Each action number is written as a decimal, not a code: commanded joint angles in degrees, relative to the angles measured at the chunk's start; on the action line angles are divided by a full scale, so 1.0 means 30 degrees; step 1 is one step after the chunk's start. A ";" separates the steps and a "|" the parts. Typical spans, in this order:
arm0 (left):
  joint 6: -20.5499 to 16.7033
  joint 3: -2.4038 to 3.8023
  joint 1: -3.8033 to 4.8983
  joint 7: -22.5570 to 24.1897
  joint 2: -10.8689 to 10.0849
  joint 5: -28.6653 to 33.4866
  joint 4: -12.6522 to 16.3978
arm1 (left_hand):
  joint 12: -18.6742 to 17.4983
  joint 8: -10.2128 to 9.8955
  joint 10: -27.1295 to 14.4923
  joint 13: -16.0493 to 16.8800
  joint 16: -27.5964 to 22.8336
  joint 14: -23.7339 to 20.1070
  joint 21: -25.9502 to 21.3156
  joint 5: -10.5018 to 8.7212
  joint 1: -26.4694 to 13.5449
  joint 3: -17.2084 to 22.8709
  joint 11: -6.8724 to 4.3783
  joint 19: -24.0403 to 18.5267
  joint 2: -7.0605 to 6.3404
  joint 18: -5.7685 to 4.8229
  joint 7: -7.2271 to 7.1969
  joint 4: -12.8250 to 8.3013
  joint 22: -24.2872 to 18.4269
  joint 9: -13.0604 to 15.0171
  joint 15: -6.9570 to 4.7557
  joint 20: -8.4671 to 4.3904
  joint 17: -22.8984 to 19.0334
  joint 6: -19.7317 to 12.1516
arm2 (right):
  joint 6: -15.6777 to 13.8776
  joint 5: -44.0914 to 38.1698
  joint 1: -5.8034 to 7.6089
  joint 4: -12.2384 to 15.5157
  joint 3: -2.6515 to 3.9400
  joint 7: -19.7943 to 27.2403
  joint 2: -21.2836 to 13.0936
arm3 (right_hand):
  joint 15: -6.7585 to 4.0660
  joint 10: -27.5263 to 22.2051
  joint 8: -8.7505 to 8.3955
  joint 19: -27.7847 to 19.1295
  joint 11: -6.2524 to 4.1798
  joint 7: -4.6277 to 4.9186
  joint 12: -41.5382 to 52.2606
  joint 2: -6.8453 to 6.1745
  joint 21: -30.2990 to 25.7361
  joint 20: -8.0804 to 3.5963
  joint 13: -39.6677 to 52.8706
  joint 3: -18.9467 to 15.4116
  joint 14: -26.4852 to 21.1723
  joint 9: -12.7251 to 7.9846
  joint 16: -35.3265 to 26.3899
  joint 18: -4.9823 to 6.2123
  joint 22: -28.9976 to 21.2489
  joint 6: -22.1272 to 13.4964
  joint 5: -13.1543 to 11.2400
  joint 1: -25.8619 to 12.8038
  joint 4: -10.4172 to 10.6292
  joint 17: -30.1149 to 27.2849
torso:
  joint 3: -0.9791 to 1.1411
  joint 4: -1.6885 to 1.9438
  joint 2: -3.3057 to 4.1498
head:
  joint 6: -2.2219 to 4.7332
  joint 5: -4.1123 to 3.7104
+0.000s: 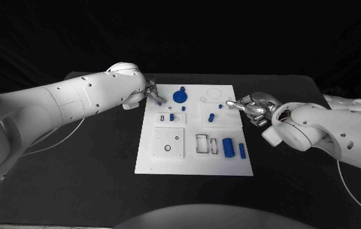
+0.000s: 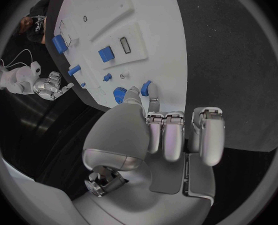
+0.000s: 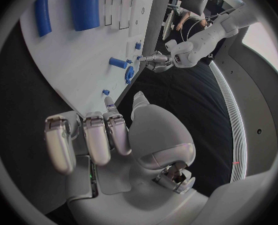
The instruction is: Assemble the parts on the task board
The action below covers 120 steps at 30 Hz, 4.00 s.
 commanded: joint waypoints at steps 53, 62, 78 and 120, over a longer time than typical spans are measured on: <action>-0.0267 0.0249 0.0452 0.0893 -0.1474 0.1398 0.1496 | -0.0130 0.0290 0.2054 0.4952 0.0049 0.1985 0.0046 0.3943 0.2580 0.1756 -0.0290 0.2044 -0.0865 -0.0146 -0.0128 0.0006 0.5033 0.0208 -0.0250 -0.0025 0.5024 0.0089 | 0.0220 -0.0212 -0.0065 -0.0074 -0.0005 -0.0119 -0.0078 | 0.0133 0.2051 0.0126 0.1999 0.0120 0.0213 0.0073 0.0192 0.0086 0.0079 0.5025 -0.0048 0.1992 0.0028 0.0078 -0.0129 0.5020 -0.0134 0.0169 0.0110 -0.0037 0.5027 | 0.0028 0.0007 -0.0028 | -0.0046 0.0029; 0.2235 0.0265 0.1134 -0.0397 -0.2181 0.1801 0.2556 | -0.0130 0.0267 0.2054 0.4952 0.0049 0.1985 0.0046 0.4038 0.2795 0.1949 -0.0276 0.2044 -0.1020 -0.0146 -0.0113 0.0002 0.5033 0.0202 -0.0287 0.0015 0.5024 0.0078 | 0.0236 -0.0212 -0.0069 -0.0110 -0.0005 -0.0134 0.0003 | 0.0135 0.2051 0.0121 0.1999 0.0122 0.0217 0.0073 0.0208 0.0086 0.0081 0.5025 -0.0058 0.1992 0.0026 0.0078 -0.0129 0.5020 -0.0154 0.0209 0.0140 -0.0044 0.5027 | 0.0021 0.0003 -0.0025 | -0.0045 0.0114; 0.3002 0.0002 0.1245 -0.1725 -0.3092 0.1797 0.4809 | -0.0130 0.0316 0.2054 0.4952 0.0049 0.1985 0.0046 0.4158 0.3091 0.2377 -0.0281 0.2044 -0.1072 -0.0146 -0.0119 -0.0003 0.5033 0.0216 -0.0333 0.0097 0.5024 0.0234 | 0.0174 -0.0212 -0.0072 -0.0123 -0.0007 -0.0093 0.0035 | 0.0136 0.2051 0.0122 0.1999 0.0123 0.0218 0.0073 0.0214 0.0086 0.0081 0.5025 -0.0066 0.1992 0.0026 0.0078 -0.0129 0.5020 -0.0156 0.0222 0.0148 -0.0043 0.5027 | -0.0009 -0.0008 0.0004 | -0.0078 0.0151; 0.3379 -0.0110 0.0930 -0.2164 -0.2214 0.1773 0.5046 | -0.0130 0.0281 0.2054 0.4952 0.0049 0.1985 0.0046 0.4168 0.2960 0.2714 -0.0237 0.2044 -0.0896 -0.0146 -0.0057 0.0050 0.5033 0.0196 -0.0326 0.0145 0.5024 0.0237 | -0.0019 -0.0212 -0.0081 -0.0008 -0.0006 0.0016 0.0174 | 0.0137 0.2051 0.0123 0.1999 0.0123 0.0218 0.0073 0.0217 0.0086 0.0082 0.5025 -0.0072 0.1992 0.0027 0.0078 -0.0129 0.5020 -0.0158 0.0230 0.0154 -0.0042 0.5027 | 0.0009 0.0030 -0.0003 | -0.0232 0.0088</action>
